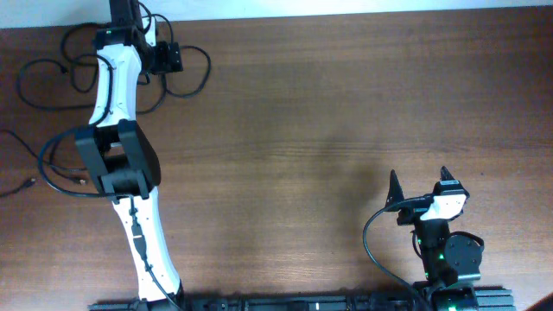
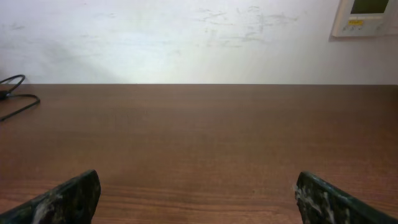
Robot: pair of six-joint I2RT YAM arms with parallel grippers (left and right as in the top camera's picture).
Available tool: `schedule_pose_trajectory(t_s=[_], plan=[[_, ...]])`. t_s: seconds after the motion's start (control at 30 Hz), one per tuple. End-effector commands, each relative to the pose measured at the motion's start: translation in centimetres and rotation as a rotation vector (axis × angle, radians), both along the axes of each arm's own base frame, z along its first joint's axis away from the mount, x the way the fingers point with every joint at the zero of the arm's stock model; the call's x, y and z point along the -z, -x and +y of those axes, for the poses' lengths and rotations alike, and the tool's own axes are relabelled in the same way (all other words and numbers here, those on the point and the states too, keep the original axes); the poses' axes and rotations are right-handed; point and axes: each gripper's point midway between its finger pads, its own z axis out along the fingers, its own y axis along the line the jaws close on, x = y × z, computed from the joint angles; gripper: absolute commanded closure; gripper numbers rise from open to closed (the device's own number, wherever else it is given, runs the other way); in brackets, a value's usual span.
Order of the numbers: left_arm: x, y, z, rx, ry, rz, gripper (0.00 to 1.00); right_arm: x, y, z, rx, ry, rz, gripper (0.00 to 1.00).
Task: Untangle cables
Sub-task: 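Carry the cable to the upper-left area and release it there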
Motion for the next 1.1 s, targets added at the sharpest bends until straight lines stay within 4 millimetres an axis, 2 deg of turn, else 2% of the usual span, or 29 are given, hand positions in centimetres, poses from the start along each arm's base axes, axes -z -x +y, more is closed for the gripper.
schedule_pose_trajectory(t_s=[0.0, 0.17, 0.23, 0.37, 0.47, 0.5, 0.53, 0.57, 0.63, 0.7, 0.8, 0.87, 0.9, 0.97, 1.07], plan=[[-0.4, 0.2, 3.8, -0.070, -0.021, -0.013, 0.00, 0.3, 0.0, 0.0, 0.004, -0.003, 0.006, 0.02], [-0.4, 1.5, 10.6, -0.205, -0.135, 0.001, 0.02, 0.3, 0.0, 0.0, 0.004, -0.003, 0.005, 0.03], [0.2, 2.0, 12.2, -0.232, -0.132, 0.010, 0.04, 0.3, 0.0, 0.0, 0.004, -0.003, 0.006, 0.02], [2.9, 2.6, 12.5, -0.134, -0.166, 0.072, 0.01, 0.3, 0.0, 0.0, 0.004, -0.003, 0.006, 0.02], [2.9, 2.2, 13.4, -0.155, -0.172, 0.048, 0.00, 0.3, 0.0, 0.0, 0.004, -0.003, 0.006, 0.02], [2.9, 2.2, 13.6, -0.159, -0.173, 0.046, 0.05, 0.3, 0.0, 0.0, 0.004, -0.003, 0.006, 0.02], [2.9, 2.4, 14.1, -0.168, -0.172, 0.047, 0.16, 0.3, 0.0, 0.0, 0.004, -0.003, 0.006, 0.02], [3.0, 2.6, 14.5, -0.175, -0.171, 0.050, 0.23, 0.3, 0.0, 0.0, 0.004, -0.003, 0.006, 0.02], [3.0, 3.1, 15.4, -0.190, -0.169, 0.057, 0.21, 0.3, 0.0, 0.0, 0.004, -0.003, 0.006, 0.02], [3.5, 3.7, 15.9, -0.198, -0.163, 0.078, 0.28, 0.3, 0.0, 0.0, 0.004, -0.003, 0.006, 0.02], [4.5, 3.9, 15.8, -0.196, -0.156, 0.096, 0.30, 0.3, 0.0, 0.0, 0.004, -0.003, 0.006, 0.02], [4.8, 3.9, 15.8, -0.196, -0.155, 0.101, 0.41, 0.3, 0.0, 0.0, 0.004, -0.003, 0.006, 0.03], [4.8, 4.0, 16.0, -0.201, -0.156, 0.102, 0.50, 0.3, 0.0, 0.0, 0.004, -0.003, 0.005, 0.03], [4.8, 4.3, 16.8, -0.215, -0.158, 0.103, 0.61, 0.3, 0.0, 0.0, 0.004, -0.003, 0.006, 0.03], [4.9, 5.4, 18.6, -0.266, -0.149, 0.113, 0.65, 0.3, 0.0, 0.0, 0.004, -0.003, 0.006, 0.03]])
